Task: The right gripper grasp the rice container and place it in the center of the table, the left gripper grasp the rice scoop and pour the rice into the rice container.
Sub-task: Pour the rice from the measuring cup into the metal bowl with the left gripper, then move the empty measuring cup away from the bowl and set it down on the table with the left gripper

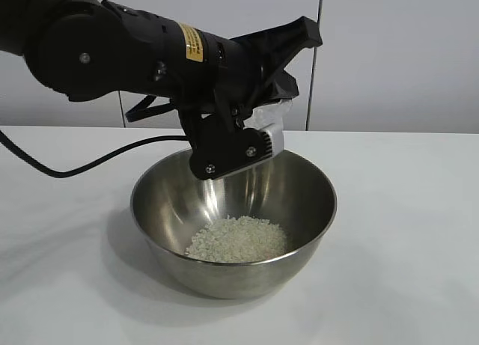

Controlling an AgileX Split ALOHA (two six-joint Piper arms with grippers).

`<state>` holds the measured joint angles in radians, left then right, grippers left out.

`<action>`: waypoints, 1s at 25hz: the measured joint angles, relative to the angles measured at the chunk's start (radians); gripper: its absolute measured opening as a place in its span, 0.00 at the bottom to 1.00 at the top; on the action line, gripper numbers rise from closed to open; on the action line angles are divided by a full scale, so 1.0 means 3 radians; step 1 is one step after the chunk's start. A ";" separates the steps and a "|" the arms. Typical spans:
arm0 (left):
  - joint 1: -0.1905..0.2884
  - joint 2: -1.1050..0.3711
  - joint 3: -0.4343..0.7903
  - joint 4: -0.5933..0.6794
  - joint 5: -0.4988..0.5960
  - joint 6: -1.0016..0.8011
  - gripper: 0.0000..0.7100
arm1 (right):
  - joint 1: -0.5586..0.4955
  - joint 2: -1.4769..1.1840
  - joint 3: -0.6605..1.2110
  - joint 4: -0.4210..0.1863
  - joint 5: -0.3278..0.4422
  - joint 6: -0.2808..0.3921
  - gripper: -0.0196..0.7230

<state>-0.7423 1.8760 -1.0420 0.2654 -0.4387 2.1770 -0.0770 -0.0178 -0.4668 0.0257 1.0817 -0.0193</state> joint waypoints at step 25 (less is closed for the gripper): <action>-0.0297 -0.0858 0.0634 -0.2734 -0.2250 -0.4751 0.02 | 0.0000 0.0000 0.0000 0.0000 0.0000 0.0000 0.92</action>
<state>-0.8313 1.6185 -0.8518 -0.5549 -1.1138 0.7516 -0.0770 -0.0178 -0.4668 0.0257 1.0817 -0.0193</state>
